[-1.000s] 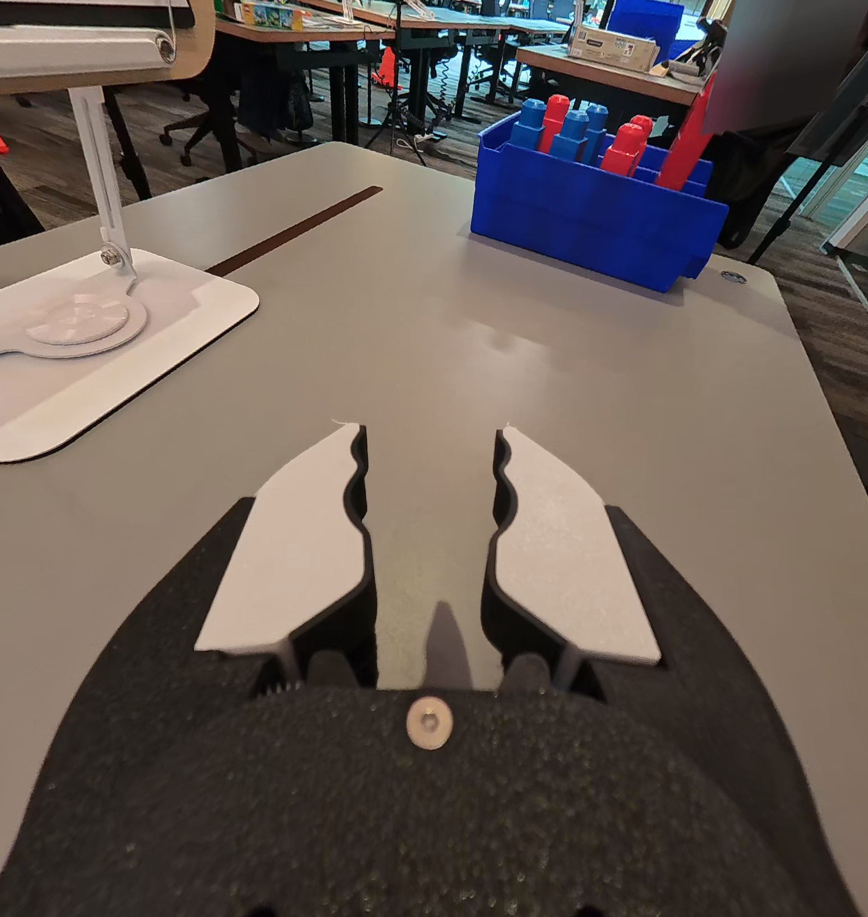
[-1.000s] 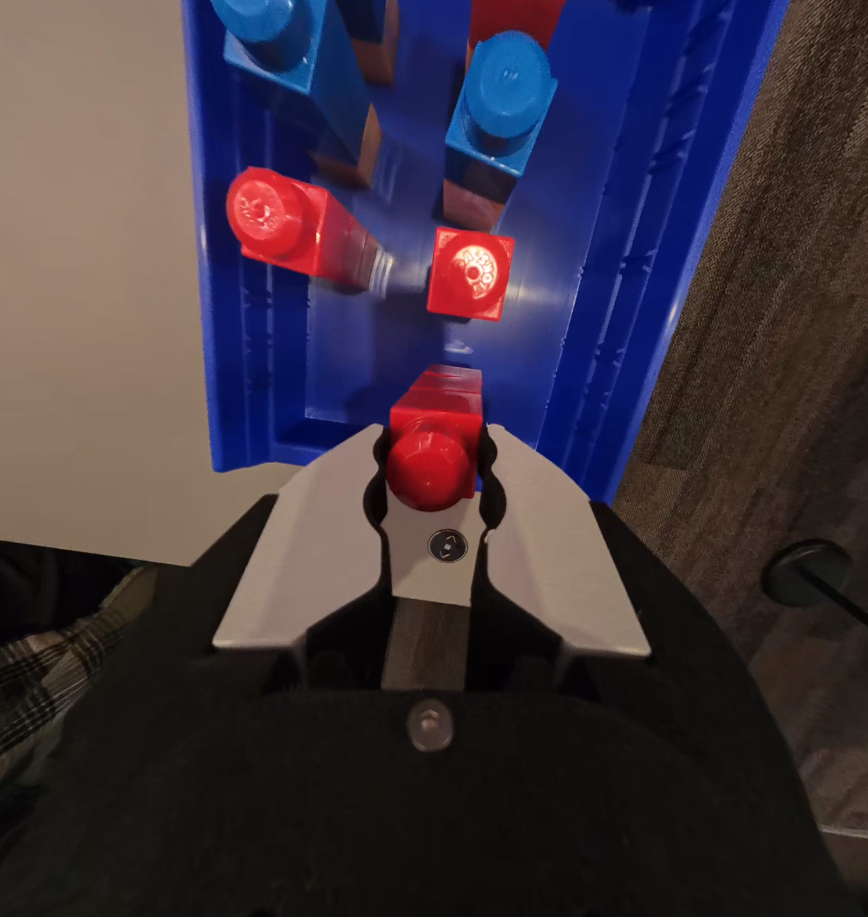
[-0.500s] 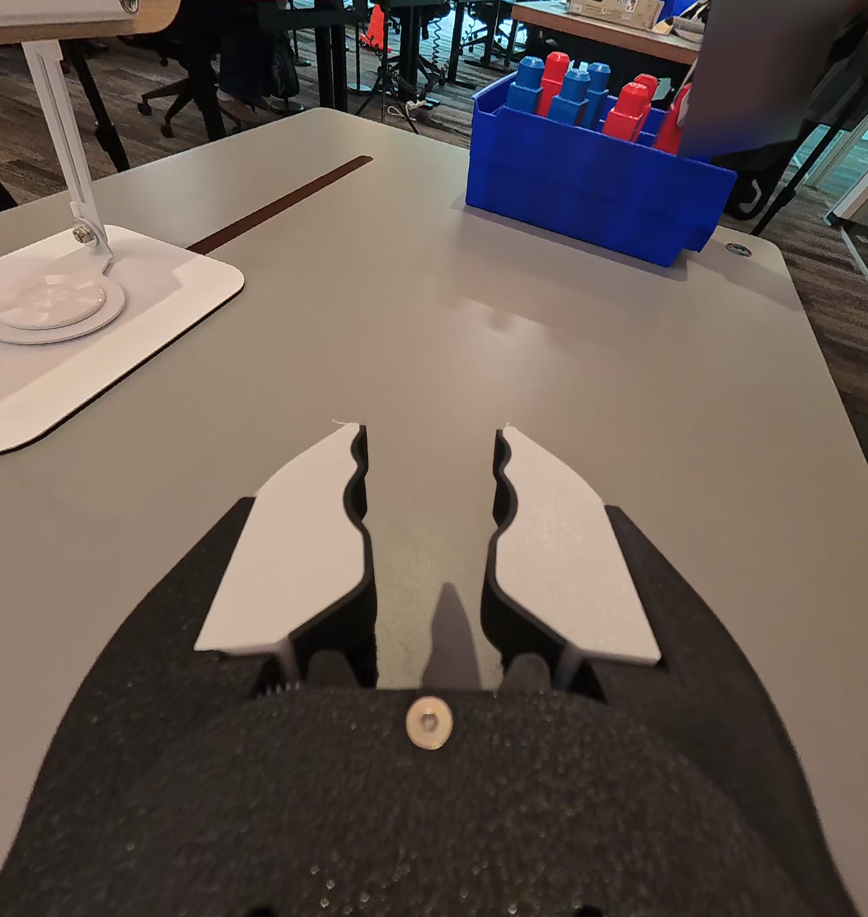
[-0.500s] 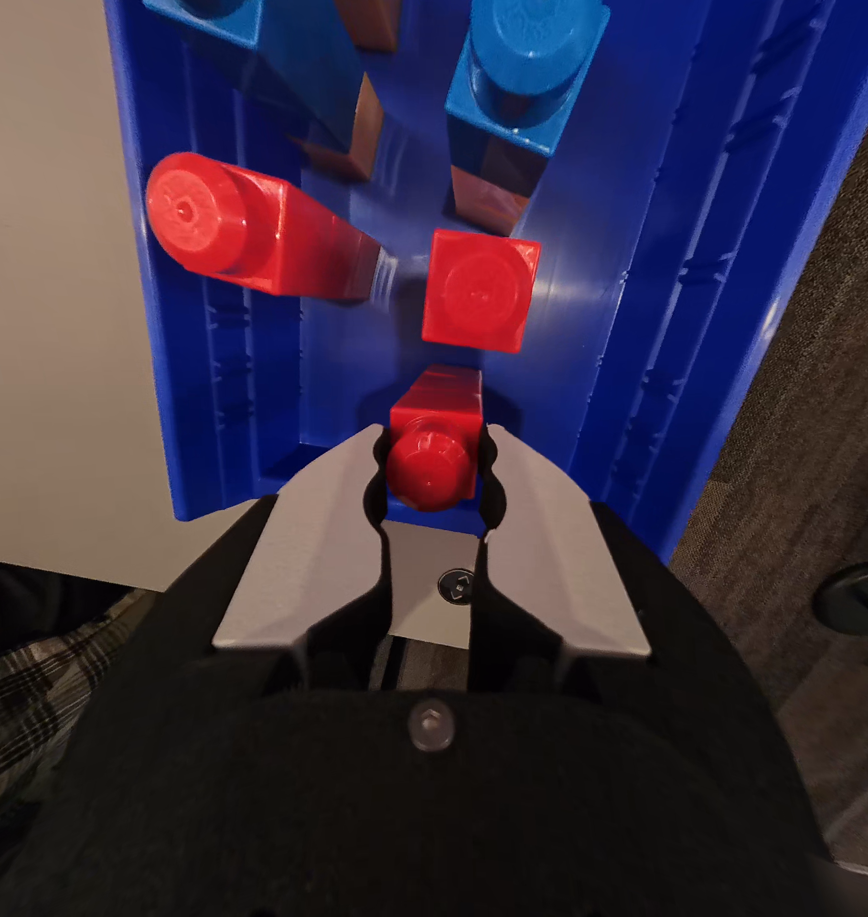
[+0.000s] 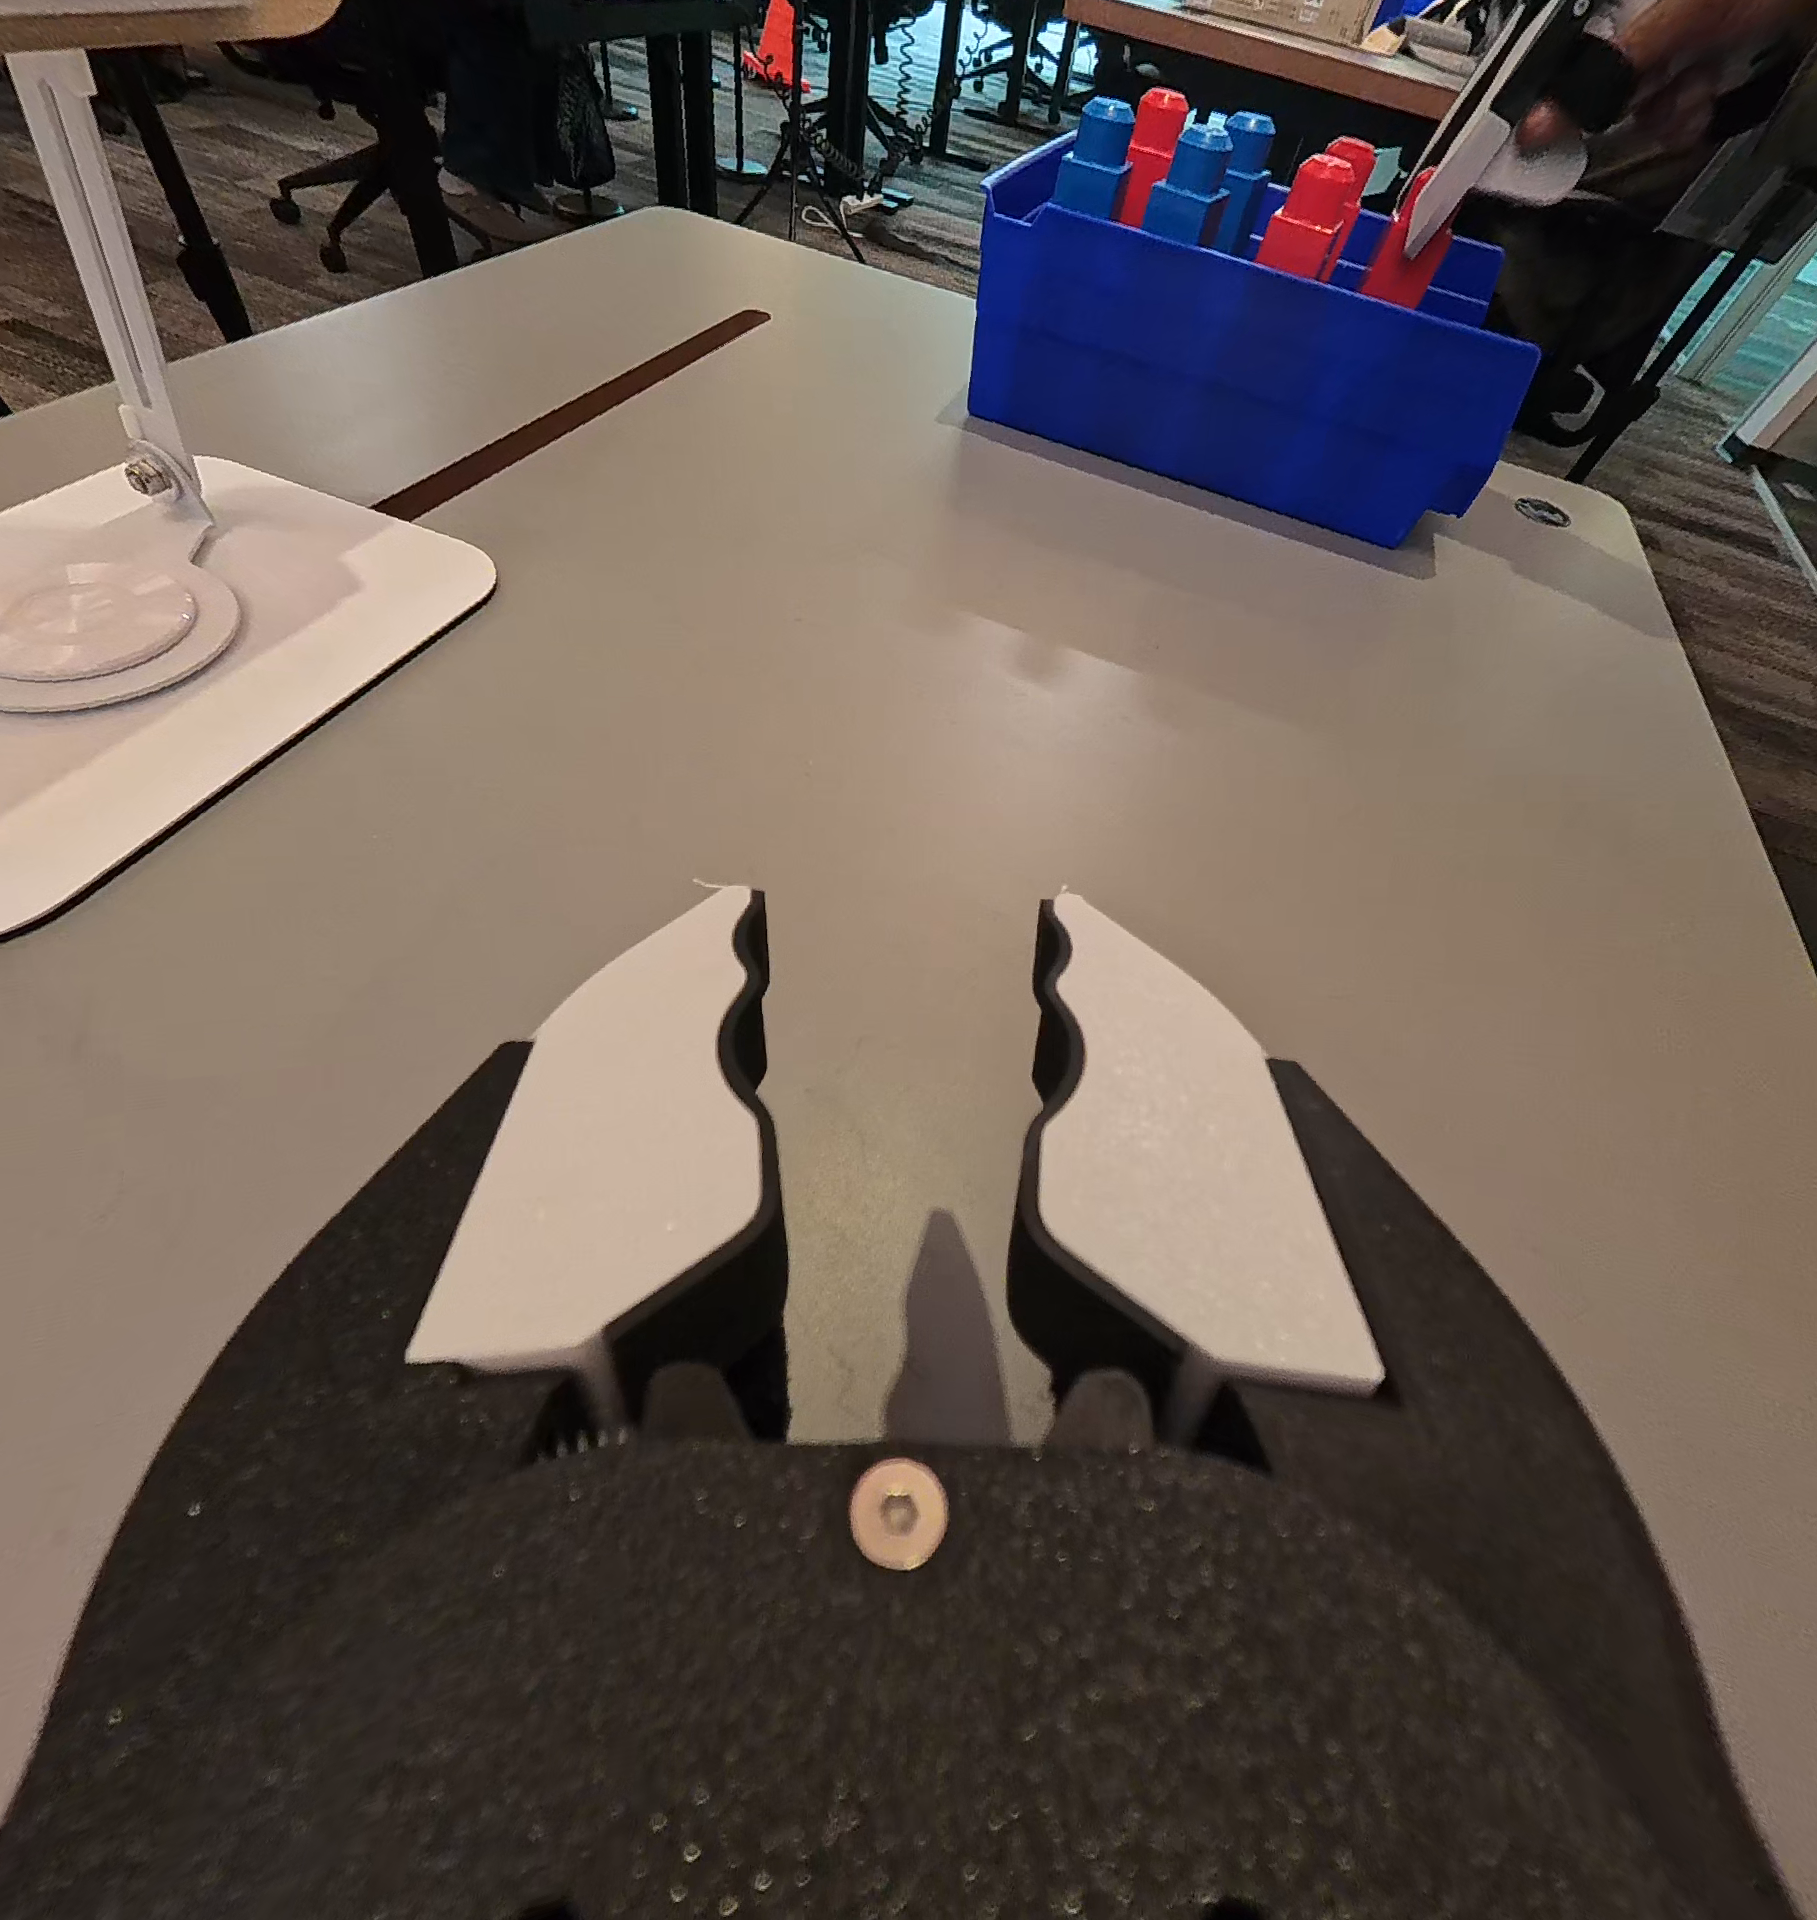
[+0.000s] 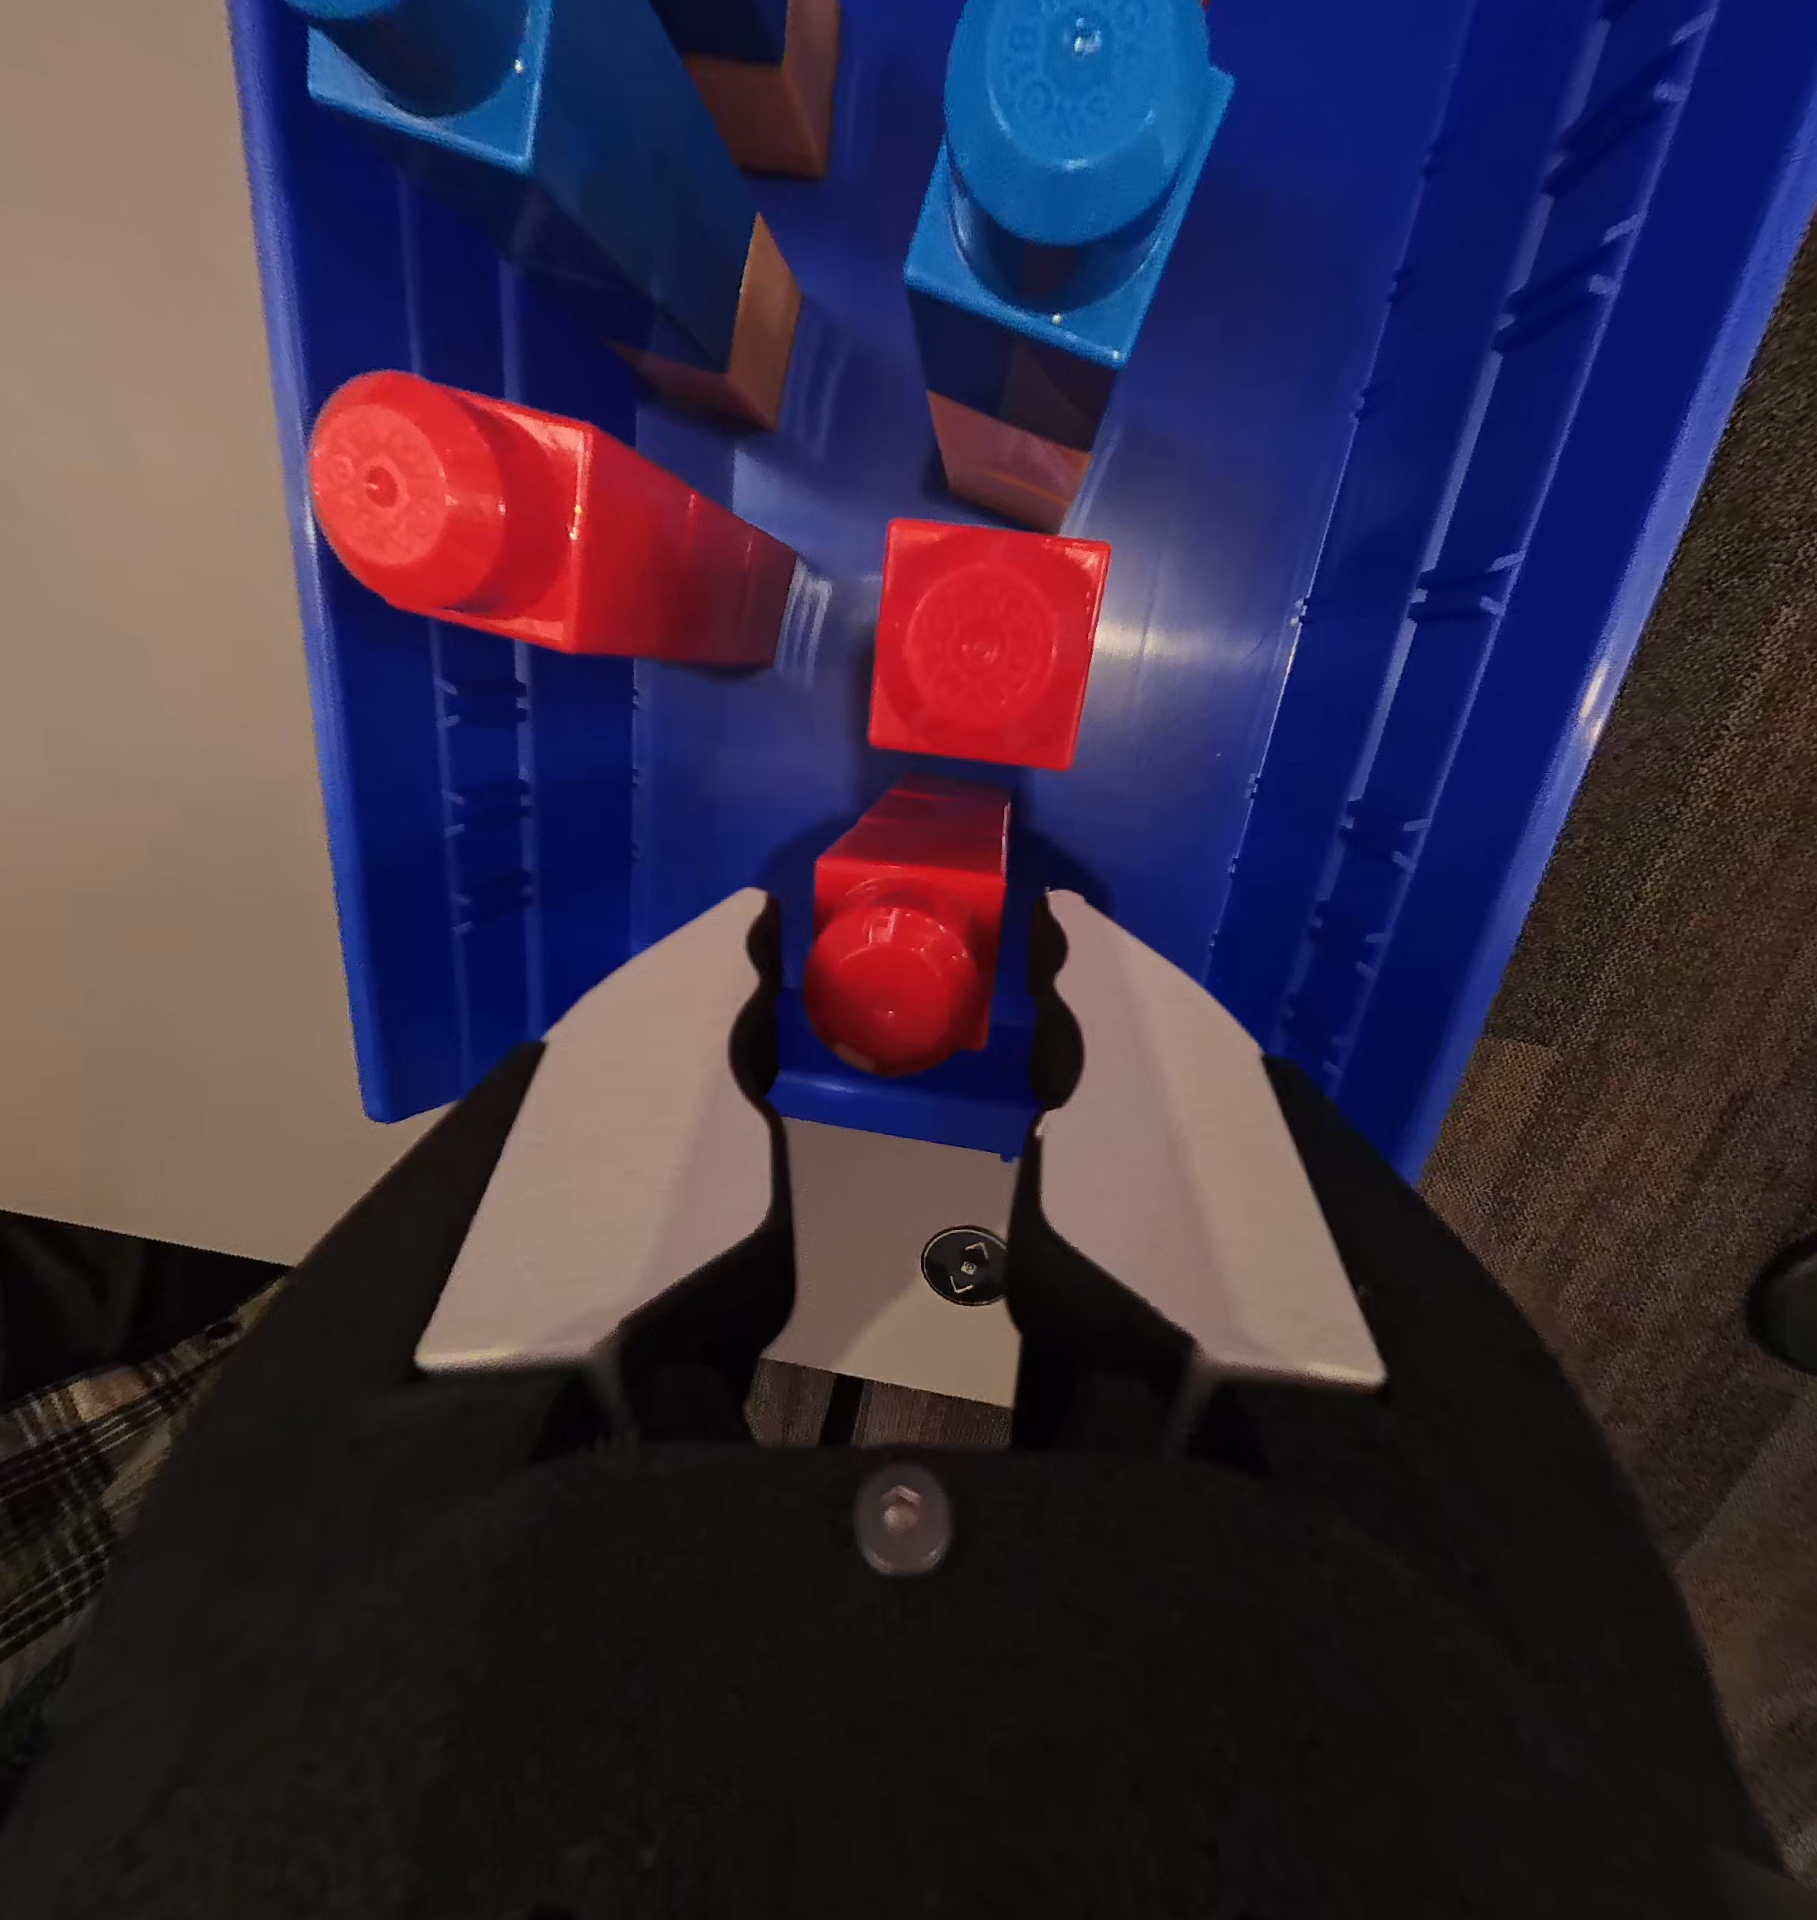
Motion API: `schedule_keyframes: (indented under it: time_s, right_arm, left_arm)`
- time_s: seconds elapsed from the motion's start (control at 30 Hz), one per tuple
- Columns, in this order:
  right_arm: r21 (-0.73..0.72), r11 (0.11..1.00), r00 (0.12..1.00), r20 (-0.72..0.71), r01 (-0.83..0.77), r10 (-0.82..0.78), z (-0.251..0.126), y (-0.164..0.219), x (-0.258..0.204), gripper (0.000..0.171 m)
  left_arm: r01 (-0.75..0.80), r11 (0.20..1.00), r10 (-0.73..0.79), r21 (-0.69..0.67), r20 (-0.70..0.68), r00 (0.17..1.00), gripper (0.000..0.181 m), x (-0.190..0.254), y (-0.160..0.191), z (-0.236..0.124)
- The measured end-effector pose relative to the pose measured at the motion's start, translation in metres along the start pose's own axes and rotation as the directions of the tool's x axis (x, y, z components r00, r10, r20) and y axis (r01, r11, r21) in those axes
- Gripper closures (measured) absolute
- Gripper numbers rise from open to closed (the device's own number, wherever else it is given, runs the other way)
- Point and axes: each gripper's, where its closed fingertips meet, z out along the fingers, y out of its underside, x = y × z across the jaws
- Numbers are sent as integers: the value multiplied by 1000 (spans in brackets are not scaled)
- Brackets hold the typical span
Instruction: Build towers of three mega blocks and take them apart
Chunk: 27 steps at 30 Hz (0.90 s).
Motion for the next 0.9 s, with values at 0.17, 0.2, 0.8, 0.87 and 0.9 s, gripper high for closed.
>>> schedule_keyframes:
  time_s: [0.17, 0.2, 0.8, 0.87, 0.9]
  right_arm:
    - [24, 999, 999, -48, 25, -24, -14, -7, 1, 91]
    - [34, 999, 998, -63, 32, -30, -20, -8, 1, 86]
    - [434, 824, 930, -203, 365, -305, -122, -21, -162, 27]
    - [438, 807, 919, -191, 395, -346, -112, -17, -183, 34]
    - [434, 800, 909, -175, 415, -377, -105, -13, -195, 38]
  left_arm:
    - [2, 1000, -2, 4, -3, 1000, 132, 0, -1, 0]
    - [2, 1000, -2, 5, -3, 1000, 132, 1, -1, 0]
    - [-44, 990, 32, 131, 93, 995, 101, 12, -53, -31]
    - [-74, 984, 54, 162, 122, 991, 100, 23, -72, -53]
    - [-90, 982, 68, 163, 136, 988, 100, 28, -79, -65]
